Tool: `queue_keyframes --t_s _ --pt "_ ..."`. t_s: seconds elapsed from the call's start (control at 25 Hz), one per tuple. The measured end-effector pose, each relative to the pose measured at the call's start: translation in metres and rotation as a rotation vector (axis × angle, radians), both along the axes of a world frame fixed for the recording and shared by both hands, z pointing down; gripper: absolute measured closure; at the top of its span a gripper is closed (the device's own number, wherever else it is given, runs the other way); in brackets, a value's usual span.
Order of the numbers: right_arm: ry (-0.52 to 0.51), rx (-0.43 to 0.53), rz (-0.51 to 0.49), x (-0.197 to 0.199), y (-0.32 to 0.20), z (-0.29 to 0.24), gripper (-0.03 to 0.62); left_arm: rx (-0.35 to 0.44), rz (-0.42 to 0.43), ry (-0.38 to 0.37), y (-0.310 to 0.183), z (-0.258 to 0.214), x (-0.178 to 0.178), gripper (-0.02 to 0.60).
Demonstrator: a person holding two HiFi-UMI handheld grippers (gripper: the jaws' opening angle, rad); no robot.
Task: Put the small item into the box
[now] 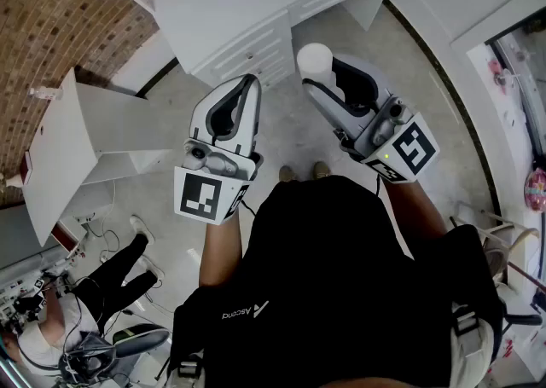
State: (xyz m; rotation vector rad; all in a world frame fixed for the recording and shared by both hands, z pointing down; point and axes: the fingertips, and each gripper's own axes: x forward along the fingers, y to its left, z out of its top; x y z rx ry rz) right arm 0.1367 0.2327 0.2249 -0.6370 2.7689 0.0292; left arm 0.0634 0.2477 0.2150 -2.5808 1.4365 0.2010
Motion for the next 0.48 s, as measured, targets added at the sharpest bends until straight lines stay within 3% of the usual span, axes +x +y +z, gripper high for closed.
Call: queue_keyframes --t_s 0.48 --pt "-0.031 0.010 -0.031 0.020 -0.028 -0.007 0.430 0.000 -0.046 -0.012 -0.032 -0.001 0.015 0.583"
